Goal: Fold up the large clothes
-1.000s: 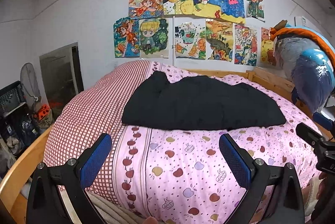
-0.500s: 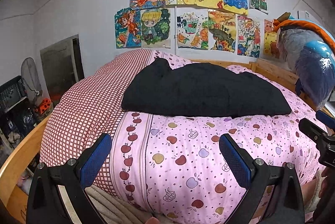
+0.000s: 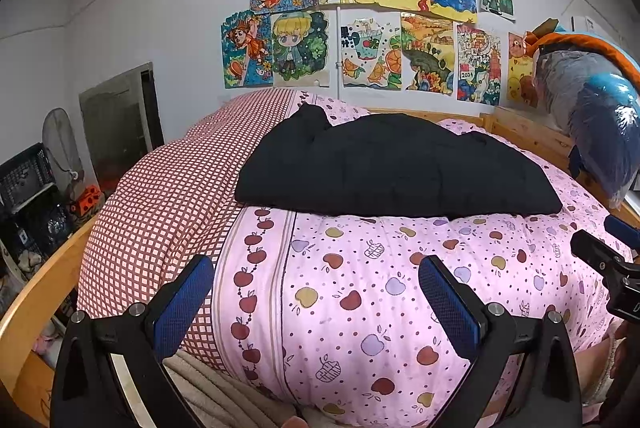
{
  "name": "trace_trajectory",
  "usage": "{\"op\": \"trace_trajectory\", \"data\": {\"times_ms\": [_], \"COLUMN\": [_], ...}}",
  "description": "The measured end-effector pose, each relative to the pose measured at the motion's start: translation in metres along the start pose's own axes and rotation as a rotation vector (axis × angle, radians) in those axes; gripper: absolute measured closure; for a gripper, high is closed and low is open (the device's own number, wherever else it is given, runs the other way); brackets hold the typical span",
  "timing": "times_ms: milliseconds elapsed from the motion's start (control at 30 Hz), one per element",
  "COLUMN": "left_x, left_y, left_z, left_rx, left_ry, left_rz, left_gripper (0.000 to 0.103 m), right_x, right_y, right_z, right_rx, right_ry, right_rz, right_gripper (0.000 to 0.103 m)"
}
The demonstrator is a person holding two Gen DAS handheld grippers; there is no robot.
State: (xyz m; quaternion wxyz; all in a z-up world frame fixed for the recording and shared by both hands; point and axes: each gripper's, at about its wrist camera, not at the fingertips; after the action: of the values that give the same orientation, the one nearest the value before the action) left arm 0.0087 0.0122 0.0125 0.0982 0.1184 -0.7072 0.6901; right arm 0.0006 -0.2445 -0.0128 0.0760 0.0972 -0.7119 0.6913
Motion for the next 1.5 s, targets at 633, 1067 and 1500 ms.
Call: {"op": "trace_trajectory", "data": {"times_ms": [633, 1067, 1500], "left_x": [0.0020, 0.0028, 0.0017], "left_y": [0.0010, 0.0000, 0.0000], "left_z": [0.0005, 0.0010, -0.0009], "left_rx": [-0.004, -0.004, -0.004], "left_ry": [0.005, 0.007, 0.017], "left_rz": [0.001, 0.000, -0.006], "left_gripper": [0.000, 0.000, 0.000], "right_x": [-0.0002, 0.0013, 0.0043], "right_y": [0.0034, 0.0050, 0.0047], "right_z": [0.0041, 0.0088, 0.0065], "right_rx": [-0.011, -0.017, -0.006], "right_ry": [0.005, 0.007, 0.012], "right_rz": [-0.004, 0.000, 0.008], "right_gripper": [0.002, 0.002, 0.002]}}
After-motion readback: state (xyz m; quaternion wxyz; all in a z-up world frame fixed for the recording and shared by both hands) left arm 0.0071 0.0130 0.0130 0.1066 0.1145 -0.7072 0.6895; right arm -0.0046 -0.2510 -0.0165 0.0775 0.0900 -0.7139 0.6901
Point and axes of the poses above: each gripper's, at about its wrist camera, not at the fingertips, and x roughly against the way its jaws point, z to its right, y to its underside, and after that the axes turned 9 degrees about z, right-handed
